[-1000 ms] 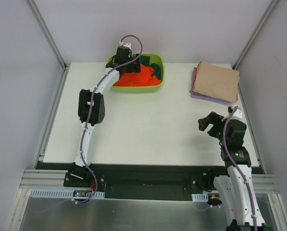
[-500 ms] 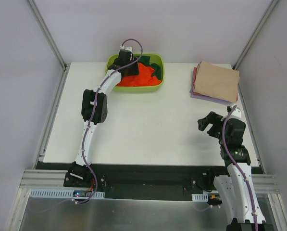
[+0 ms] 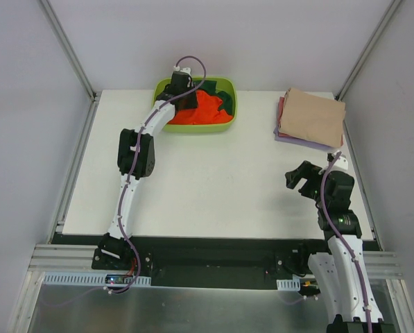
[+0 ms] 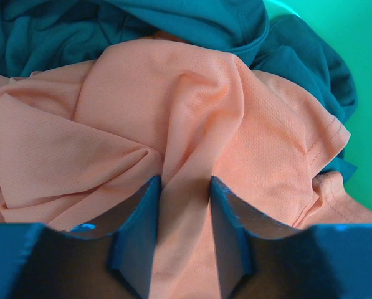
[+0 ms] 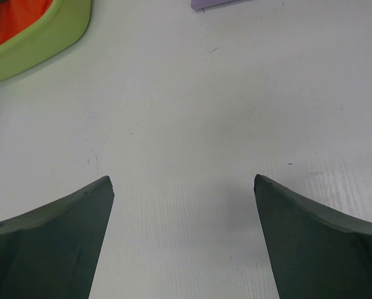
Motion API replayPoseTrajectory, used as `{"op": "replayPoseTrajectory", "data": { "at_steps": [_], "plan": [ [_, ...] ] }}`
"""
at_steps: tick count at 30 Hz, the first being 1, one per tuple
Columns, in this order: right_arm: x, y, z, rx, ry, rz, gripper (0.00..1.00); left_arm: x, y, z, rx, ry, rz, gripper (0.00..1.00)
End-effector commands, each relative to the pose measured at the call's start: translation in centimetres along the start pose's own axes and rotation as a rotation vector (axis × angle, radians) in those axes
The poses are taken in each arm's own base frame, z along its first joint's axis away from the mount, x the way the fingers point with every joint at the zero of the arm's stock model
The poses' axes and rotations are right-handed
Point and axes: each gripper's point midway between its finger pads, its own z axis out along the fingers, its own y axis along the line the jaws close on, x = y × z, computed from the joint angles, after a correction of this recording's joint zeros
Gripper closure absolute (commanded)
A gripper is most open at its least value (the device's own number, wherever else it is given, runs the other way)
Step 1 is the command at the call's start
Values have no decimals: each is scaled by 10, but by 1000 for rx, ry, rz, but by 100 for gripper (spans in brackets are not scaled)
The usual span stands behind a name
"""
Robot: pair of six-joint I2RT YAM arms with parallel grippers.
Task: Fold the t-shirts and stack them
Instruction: Grab crumpled tshirt from bin with the left arm
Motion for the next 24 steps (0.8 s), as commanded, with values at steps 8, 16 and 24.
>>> {"op": "replayPoseTrajectory", "data": {
  "at_steps": [8, 16, 24],
  "plan": [
    [-11, -2, -3, 17, -40, -20, 4, -30, -20, -19, 64, -61, 14, 100],
    [-13, -2, -5, 16, -53, -23, 4, -126, -73, -106, 222, -261, 95, 100],
    [-16, -3, -6, 21, -83, -23, 4, -217, -144, -271, 480, -525, 200, 100]
  ]
}}
